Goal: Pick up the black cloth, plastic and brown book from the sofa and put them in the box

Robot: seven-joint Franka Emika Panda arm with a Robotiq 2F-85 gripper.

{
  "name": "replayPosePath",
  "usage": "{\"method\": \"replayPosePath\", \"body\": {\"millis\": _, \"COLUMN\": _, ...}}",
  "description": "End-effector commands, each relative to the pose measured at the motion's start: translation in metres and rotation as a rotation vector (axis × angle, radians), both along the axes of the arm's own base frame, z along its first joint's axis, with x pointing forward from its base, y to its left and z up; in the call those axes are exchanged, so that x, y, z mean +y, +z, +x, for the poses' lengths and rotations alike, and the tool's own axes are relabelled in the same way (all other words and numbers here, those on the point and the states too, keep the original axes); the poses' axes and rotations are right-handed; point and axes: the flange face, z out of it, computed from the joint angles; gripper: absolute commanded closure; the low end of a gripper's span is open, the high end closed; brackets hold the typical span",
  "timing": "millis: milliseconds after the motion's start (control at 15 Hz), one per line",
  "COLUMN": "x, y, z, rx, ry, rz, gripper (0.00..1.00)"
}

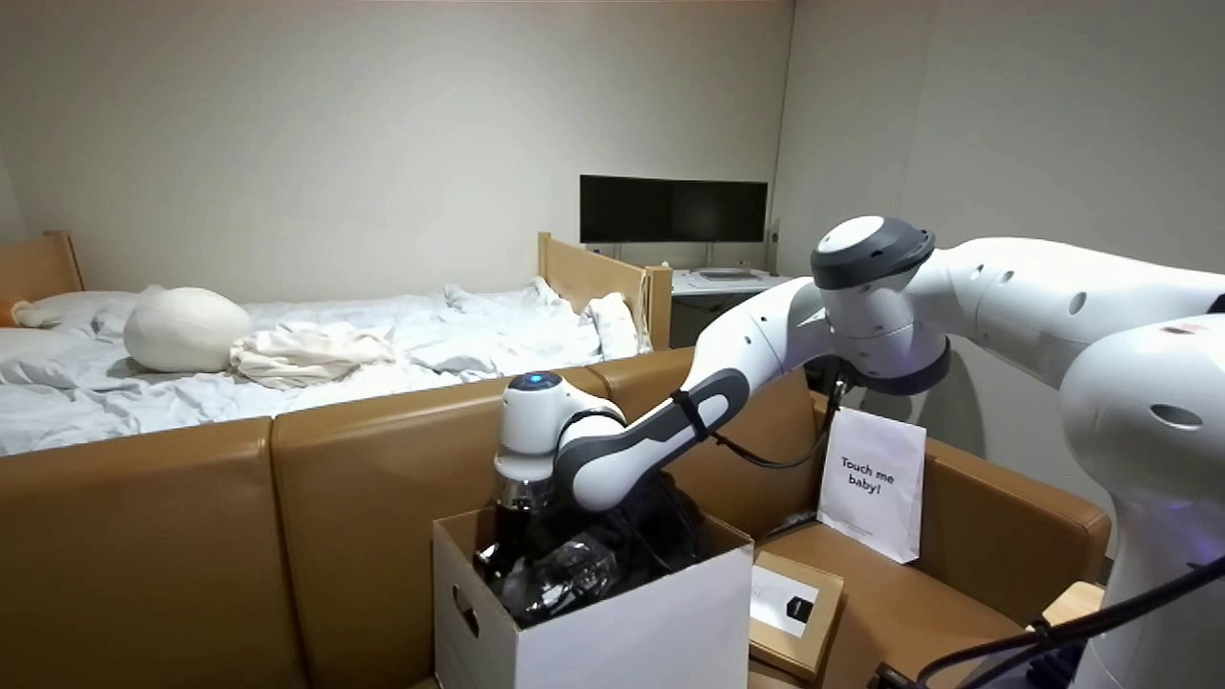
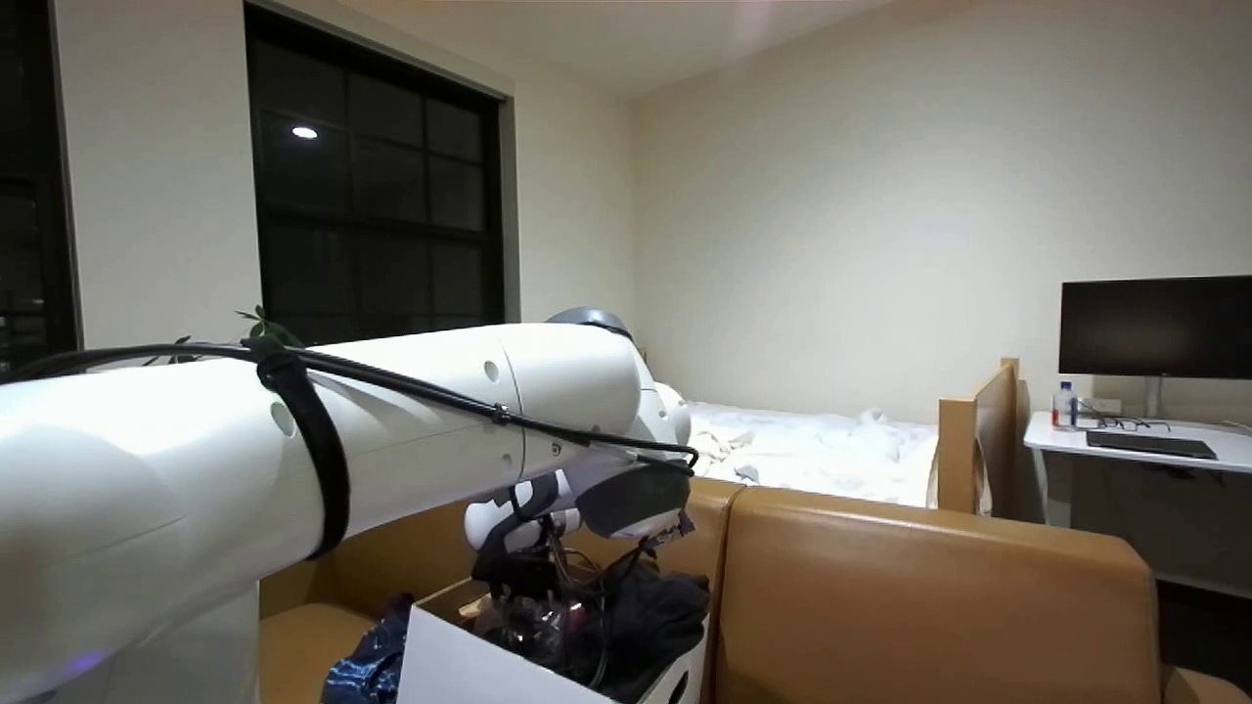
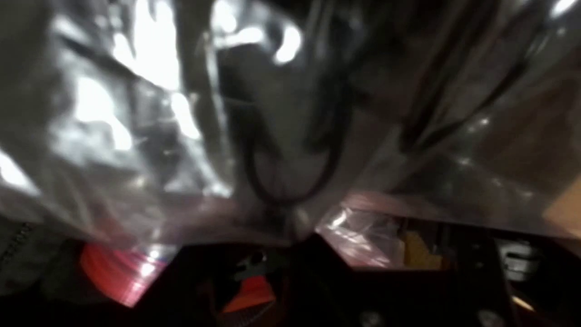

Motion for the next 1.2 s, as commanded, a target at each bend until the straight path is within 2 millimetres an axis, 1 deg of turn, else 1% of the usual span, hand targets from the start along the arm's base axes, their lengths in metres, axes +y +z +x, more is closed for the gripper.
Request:
{"method": "replayPosePath", "body": {"millis": 0, "x": -0.01, "y": 0.045, "z": 0.003, "rx": -0.039, "ry": -0.111, "rz": -0.018, "gripper": 0.04}}
{"method": "replayPosePath", "body": {"millis": 133, "x": -0.015, "y": 0.082, "z": 0.0, "rx": -0.096, "ry": -0.19, "rz": -0.019, "gripper": 0.0}}
{"method": "replayPosePath", "body": {"millis": 200, "x": -0.014, "y": 0.099, "z": 0.0, "rx": -0.122, "ry": -0.222, "rz": -0.02, "gripper": 0.0}}
{"method": "replayPosePath", "body": {"millis": 333, "x": -0.013, "y": 0.136, "z": -0.009, "rx": -0.156, "ry": -0.288, "rz": -0.024, "gripper": 0.0}}
{"method": "replayPosePath", "body": {"millis": 533, "x": -0.013, "y": 0.187, "z": -0.031, "rx": -0.146, "ry": -0.369, "rz": -0.007, "gripper": 0.0}}
{"method": "replayPosePath", "body": {"millis": 600, "x": -0.015, "y": 0.203, "z": -0.039, "rx": -0.137, "ry": -0.395, "rz": 0.004, "gripper": 0.0}}
{"method": "replayPosePath", "body": {"millis": 667, "x": -0.023, "y": 0.216, "z": -0.045, "rx": -0.142, "ry": -0.428, "rz": 0.019, "gripper": 0.0}}
{"method": "replayPosePath", "body": {"millis": 733, "x": -0.031, "y": 0.228, "z": -0.05, "rx": -0.135, "ry": -0.465, "rz": 0.037, "gripper": 0.0}}
{"method": "replayPosePath", "body": {"millis": 867, "x": -0.061, "y": 0.245, "z": -0.055, "rx": -0.129, "ry": -0.538, "rz": 0.092, "gripper": 0.0}}
{"method": "replayPosePath", "body": {"millis": 1067, "x": -0.122, "y": 0.269, "z": -0.056, "rx": -0.172, "ry": -0.616, "rz": 0.251, "gripper": 0.0}}
{"method": "replayPosePath", "body": {"millis": 1133, "x": -0.145, "y": 0.275, "z": -0.057, "rx": -0.2, "ry": -0.624, "rz": 0.306, "gripper": 0.0}}
